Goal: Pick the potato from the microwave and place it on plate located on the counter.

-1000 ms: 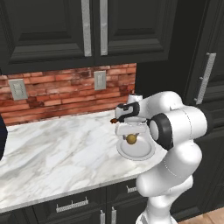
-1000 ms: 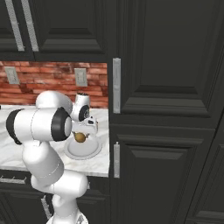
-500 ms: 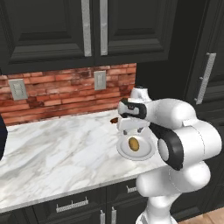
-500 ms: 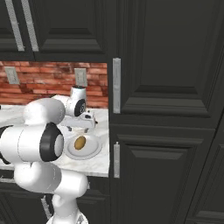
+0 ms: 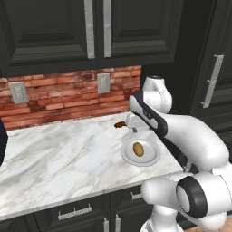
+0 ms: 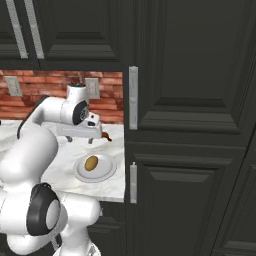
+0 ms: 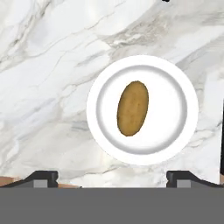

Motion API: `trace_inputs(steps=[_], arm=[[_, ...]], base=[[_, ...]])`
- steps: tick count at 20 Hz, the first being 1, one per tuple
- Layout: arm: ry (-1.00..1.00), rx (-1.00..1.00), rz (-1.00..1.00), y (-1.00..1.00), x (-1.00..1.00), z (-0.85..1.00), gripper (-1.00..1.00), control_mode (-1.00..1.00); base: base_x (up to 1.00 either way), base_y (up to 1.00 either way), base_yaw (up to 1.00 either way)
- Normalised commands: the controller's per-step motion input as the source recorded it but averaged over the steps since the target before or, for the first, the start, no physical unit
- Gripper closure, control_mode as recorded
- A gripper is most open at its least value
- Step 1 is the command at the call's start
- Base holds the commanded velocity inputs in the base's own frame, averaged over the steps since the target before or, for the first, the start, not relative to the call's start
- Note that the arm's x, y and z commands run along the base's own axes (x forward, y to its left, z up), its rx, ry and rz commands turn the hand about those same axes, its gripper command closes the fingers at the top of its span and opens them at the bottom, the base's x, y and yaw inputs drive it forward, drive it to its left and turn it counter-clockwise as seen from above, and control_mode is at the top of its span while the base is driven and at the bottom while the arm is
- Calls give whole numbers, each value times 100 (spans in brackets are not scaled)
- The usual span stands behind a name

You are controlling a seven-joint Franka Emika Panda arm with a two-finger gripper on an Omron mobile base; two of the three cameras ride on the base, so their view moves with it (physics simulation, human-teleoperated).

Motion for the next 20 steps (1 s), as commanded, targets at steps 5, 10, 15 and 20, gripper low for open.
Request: trace_inputs(steps=[5, 10, 15, 20], arm=[[-6, -1, 0, 7, -92, 46, -100, -100], [-2, -1, 0, 6, -90, 61, -100, -100], [0, 0, -3, 0, -43, 74, -100, -100], [-3, 0, -3, 0, -22, 72, -100, -100]], base=[[0, 0, 0], [0, 0, 0], [0, 0, 0], [0, 0, 0]])
